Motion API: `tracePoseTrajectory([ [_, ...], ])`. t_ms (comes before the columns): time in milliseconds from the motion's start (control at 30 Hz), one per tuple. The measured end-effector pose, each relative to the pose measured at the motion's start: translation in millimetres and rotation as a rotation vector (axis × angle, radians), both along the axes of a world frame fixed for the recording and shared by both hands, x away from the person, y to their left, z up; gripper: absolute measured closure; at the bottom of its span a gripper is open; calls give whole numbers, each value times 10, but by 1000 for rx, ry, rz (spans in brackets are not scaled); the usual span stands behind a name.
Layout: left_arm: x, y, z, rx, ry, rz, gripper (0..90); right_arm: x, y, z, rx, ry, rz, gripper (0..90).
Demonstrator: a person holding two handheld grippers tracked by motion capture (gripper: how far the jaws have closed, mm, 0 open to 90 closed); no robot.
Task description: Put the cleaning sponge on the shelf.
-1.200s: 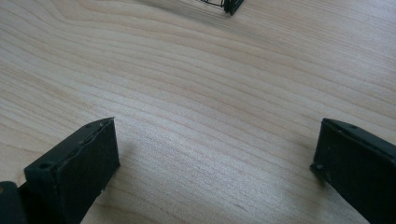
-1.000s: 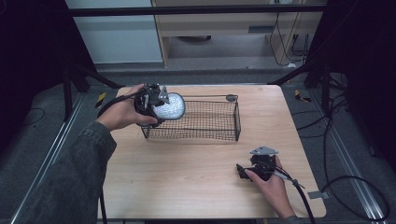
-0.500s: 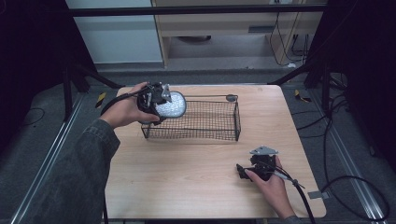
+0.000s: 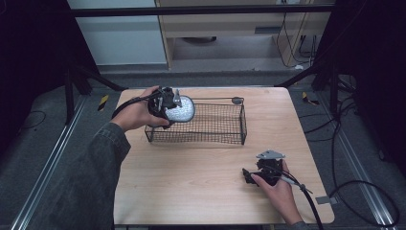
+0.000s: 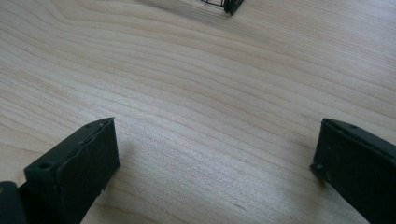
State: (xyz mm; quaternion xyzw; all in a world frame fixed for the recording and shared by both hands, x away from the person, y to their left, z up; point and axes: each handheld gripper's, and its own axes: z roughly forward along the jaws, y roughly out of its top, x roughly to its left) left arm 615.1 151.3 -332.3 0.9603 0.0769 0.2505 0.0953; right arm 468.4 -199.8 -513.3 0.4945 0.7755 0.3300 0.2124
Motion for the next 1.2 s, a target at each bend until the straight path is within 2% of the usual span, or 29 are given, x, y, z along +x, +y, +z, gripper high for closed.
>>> tracePoseTrajectory([
  [267, 21, -14, -113, 23, -36, 0, 123, 0, 0, 0, 0, 0, 0, 4],
  [400, 44, -25, -151, 22, -40, -6, 123, 0, 0, 0, 0, 0, 0, 4],
  [733, 104, -92, -260, 22, -32, -13, 123, -1, 1, 1, 3, 1, 0, 4],
  [1200, 216, -32, -360, 13, -10, -1, 125, -1, 0, 1, 1, 0, 0, 4],
])
